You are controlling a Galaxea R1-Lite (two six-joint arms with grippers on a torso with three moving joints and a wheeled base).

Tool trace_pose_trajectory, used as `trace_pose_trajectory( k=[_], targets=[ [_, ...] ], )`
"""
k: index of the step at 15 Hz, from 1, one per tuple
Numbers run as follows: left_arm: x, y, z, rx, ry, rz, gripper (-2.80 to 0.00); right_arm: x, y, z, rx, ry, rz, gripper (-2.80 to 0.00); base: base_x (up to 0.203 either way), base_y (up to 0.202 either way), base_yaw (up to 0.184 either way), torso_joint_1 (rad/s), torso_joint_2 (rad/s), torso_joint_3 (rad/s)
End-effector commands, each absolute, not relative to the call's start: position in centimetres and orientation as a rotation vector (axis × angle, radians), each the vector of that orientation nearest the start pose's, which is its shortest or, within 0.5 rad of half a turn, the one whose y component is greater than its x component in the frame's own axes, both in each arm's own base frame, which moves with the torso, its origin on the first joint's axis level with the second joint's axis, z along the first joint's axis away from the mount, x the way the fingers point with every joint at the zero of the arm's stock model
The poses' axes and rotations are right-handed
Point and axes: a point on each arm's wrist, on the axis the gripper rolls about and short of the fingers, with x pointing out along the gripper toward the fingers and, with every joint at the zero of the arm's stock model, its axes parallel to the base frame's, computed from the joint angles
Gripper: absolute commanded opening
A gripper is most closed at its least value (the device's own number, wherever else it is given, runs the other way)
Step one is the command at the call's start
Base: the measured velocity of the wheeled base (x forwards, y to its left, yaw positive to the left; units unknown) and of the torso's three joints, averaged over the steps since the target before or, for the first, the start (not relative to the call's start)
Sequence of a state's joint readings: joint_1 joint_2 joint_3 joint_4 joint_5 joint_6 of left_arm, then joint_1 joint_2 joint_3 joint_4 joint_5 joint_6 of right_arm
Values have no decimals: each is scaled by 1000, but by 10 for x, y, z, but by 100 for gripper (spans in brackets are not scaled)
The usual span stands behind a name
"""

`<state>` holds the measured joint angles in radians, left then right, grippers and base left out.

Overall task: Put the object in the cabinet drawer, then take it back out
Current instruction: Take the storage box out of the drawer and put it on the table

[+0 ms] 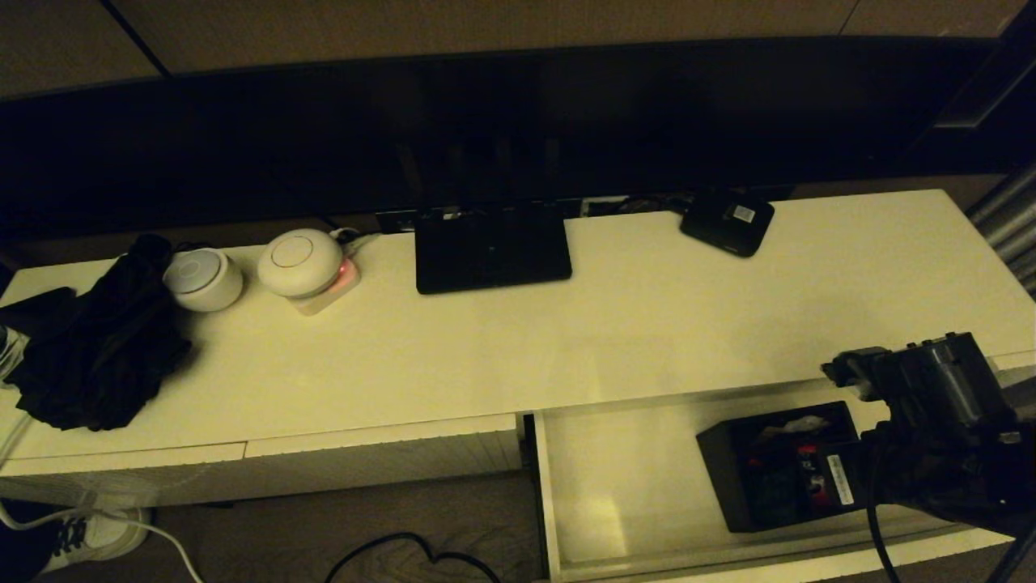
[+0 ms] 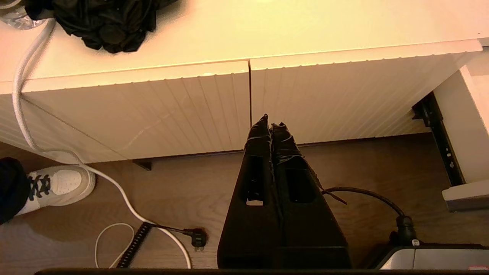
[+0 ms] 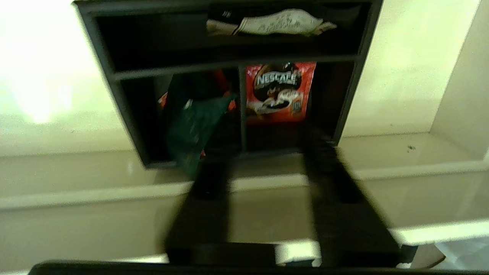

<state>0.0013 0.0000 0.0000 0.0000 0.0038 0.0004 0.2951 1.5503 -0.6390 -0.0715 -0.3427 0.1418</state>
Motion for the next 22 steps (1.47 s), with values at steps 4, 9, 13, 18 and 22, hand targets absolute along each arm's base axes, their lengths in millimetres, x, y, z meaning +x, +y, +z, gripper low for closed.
trace_pose_trajectory(
  k=[4, 9, 13, 18, 22],
  targets=[
    [-23, 0, 75, 0, 3, 6, -280, 236, 42, 130, -137, 833, -48, 0, 0, 0, 0, 0, 0, 0],
    [-23, 0, 75, 0, 3, 5, -280, 249, 47, 126, -162, 846, 25, 0, 0, 0, 0, 0, 0, 0],
    [-23, 0, 75, 0, 3, 6, -280, 250, 49, 119, -253, 870, 84, 0, 0, 0, 0, 0, 0, 0],
    [-23, 0, 75, 0, 3, 6, -280, 262, 52, 117, -308, 884, 114, 0, 0, 0, 0, 0, 0, 0],
    [-23, 0, 75, 0, 3, 6, -280, 284, 56, 120, -299, 868, 109, 0, 0, 0, 0, 0, 0, 0]
  ],
)
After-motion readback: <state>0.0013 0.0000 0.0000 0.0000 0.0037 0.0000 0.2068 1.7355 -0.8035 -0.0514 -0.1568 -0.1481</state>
